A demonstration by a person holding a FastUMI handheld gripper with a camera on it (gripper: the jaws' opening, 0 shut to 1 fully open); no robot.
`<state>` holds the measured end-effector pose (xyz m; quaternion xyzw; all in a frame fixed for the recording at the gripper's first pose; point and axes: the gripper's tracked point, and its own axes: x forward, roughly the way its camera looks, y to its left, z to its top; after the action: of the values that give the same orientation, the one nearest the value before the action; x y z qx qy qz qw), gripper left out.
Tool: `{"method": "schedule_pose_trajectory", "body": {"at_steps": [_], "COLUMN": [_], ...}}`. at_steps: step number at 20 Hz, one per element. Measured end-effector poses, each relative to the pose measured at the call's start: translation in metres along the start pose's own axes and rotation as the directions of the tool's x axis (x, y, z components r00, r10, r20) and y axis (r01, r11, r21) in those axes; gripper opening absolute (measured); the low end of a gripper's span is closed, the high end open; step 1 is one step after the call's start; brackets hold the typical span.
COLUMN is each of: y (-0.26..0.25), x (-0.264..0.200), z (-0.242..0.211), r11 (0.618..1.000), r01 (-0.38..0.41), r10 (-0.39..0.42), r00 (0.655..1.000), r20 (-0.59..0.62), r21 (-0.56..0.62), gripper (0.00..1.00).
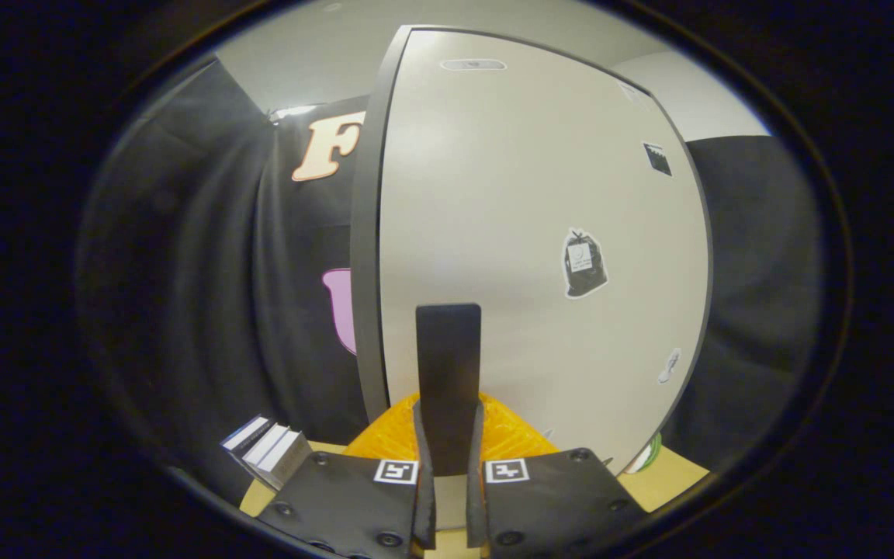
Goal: Open the shoe cabinet door, grab the shoes and put them into the shoe cabinet, then close the shoe cabinet door.
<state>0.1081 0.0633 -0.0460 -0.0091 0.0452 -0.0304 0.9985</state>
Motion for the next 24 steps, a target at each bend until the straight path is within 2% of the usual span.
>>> {"method": "schedule_pose_trajectory", "body": {"at_steps": [1,13,21,24], "y": [-0.001,-0.011,-0.029,-0.042], "x": [0.003,-0.039,-0.072,-0.084], "z": [0.002,0.003,0.005,0.008], "r11": [1.0,0.992,0.968,0.961], "r01": [-0.002,-0.121,-0.25,-0.275], "r10": [0.002,0.122,0.251,0.276], "r00": [1.0,0.992,0.967,0.961], "r20": [0.003,-0.013,-0.036,-0.033], "r21": [-0.002,0.019,0.027,0.027], "gripper": [0.1,0.1,0.1,0.1]}}
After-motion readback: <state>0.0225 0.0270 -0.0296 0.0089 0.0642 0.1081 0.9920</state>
